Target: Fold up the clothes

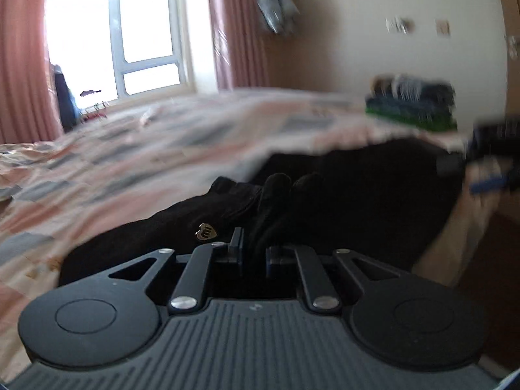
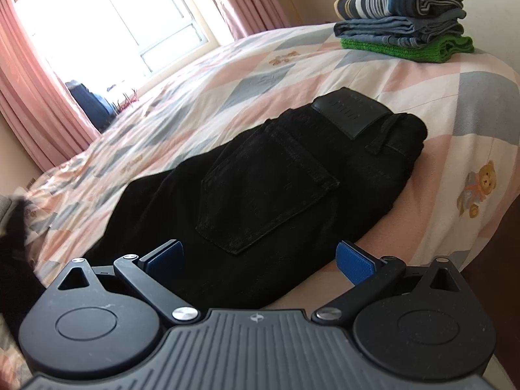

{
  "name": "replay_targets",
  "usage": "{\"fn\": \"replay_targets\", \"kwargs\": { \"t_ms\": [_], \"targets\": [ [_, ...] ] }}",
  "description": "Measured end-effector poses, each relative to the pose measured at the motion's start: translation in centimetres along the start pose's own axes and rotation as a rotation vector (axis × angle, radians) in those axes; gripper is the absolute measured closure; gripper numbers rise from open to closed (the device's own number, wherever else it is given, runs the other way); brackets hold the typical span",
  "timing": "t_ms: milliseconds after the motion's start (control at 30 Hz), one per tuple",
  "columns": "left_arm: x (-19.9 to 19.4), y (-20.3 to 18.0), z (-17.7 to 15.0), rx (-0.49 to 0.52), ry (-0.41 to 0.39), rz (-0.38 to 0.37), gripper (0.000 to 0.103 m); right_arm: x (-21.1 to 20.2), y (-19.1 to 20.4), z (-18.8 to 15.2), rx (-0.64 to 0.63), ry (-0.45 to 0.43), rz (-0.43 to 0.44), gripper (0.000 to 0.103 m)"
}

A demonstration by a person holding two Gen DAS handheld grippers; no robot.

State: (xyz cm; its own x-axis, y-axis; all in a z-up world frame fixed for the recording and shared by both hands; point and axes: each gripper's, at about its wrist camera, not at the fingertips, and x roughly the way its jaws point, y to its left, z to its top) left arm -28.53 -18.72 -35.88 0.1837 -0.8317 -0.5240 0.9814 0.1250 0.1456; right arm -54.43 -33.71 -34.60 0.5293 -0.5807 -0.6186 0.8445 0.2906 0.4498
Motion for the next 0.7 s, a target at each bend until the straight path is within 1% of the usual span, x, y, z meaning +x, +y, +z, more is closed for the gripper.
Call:
{"fn": "replay_targets", "kwargs": {
  "t_ms": [33,67,133,167,233,267,333,367,400,433,467,533,633,700],
  "targets": [
    [1.1,-1.1,-1.1,0.034,0.031,0.030,0.093,-0.2,-0.2,0.1,0.004,-0.003,0.017,0.000],
    [1.2,-1.6,-2.1,0.062,0.012,0.048,0.093,-0.4,-0.3,0.2,0.008,-0.004,0.038,0.000],
    [0.9,-1.6,-2.2,0.086,-0.002,0.043,0.092,-0.7,-0.7,0.3,0.022,0.001,0.111,0.000],
    [0.8,-1.5,-2.2,0.097,-0.009,0.040,0.088,-0.8,-0.8,0.4,0.032,0.006,0.154,0.001],
    [0.4,-1.0,-2.3,0.092,-0.019,0.024,0.088,-0.4,-0.9,0.7,0.061,0.033,0.251,0.004],
    [0.2,-0.8,-2.3,0.081,-0.024,0.015,0.090,0.2,-0.7,0.8,0.080,0.059,0.305,0.007],
    [-0.3,-0.6,-2.1,0.077,-0.031,0.014,0.093,2.6,0.2,0.7,0.130,0.148,0.425,0.012],
    [-0.8,-0.6,-1.9,0.076,-0.040,0.015,0.093,3.7,0.6,0.7,0.156,0.193,0.485,0.021],
    [-1.1,-0.4,-1.8,0.069,-0.048,0.014,0.093,5.0,1.1,0.6,0.182,0.244,0.534,0.025],
    [-1.3,-0.2,-1.7,0.056,-0.051,0.010,0.093,6.6,1.9,0.3,0.211,0.309,0.547,0.028],
    [-1.5,0.1,-1.6,0.042,-0.055,0.006,0.093,8.0,2.5,-0.2,0.235,0.361,0.551,0.028],
    [-1.8,0.8,-1.4,0.006,-0.067,-0.007,0.093,10.3,3.7,-0.9,0.279,0.438,0.541,0.029],
    [-2.3,1.4,-1.3,-0.028,-0.077,-0.027,0.093,12.1,5.1,-1.0,0.325,0.475,0.533,0.028],
    [-2.5,1.5,-1.3,-0.034,-0.083,-0.035,0.093,12.8,6.0,-0.8,0.331,0.495,0.565,0.028]
  ]
}}
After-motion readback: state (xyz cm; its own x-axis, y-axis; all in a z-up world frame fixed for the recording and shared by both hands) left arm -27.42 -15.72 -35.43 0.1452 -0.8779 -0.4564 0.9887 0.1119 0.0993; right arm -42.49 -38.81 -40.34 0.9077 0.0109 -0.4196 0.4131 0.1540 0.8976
